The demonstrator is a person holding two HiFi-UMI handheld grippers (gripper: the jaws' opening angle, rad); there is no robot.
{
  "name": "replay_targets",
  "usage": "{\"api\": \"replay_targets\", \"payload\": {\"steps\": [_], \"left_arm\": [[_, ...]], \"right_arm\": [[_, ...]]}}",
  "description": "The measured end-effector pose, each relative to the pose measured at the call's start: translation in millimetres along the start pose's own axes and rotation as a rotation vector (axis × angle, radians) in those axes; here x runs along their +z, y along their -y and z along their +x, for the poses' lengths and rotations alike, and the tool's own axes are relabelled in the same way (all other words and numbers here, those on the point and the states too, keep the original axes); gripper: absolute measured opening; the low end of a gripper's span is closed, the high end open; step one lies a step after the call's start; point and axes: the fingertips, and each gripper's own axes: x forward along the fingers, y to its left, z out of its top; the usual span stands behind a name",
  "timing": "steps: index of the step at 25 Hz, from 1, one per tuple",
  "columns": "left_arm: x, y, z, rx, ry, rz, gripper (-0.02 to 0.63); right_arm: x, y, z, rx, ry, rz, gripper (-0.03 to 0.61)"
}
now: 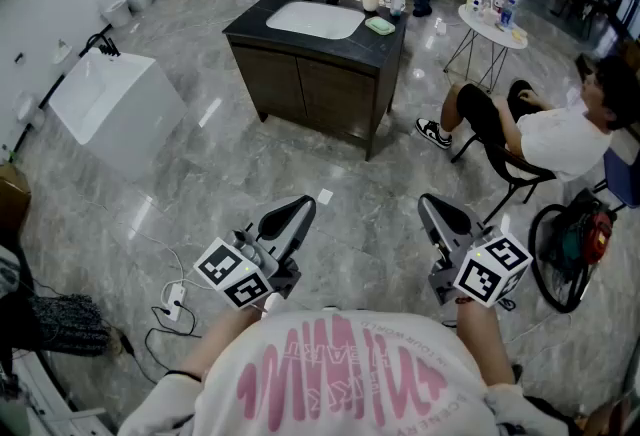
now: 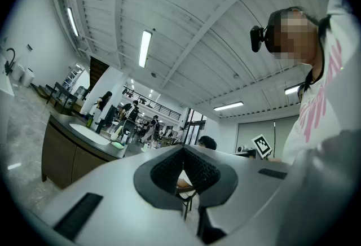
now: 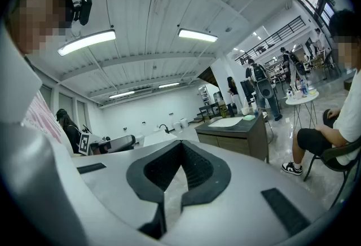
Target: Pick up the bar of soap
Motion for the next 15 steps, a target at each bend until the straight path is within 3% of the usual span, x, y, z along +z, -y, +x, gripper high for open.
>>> {"api": "replay_targets", "payload": {"steps": [6, 15], "left_arm": [[3, -8, -3, 0.003, -0.002, -0.011, 0.009], [6, -19, -11, -0.05, -0.037, 0.013, 0.009]], "right_arm": [[0, -4, 6, 0.0, -0.024, -0.039, 0.012], [-11, -6, 25, 0.036, 0.003, 0.003, 0.012]]}}
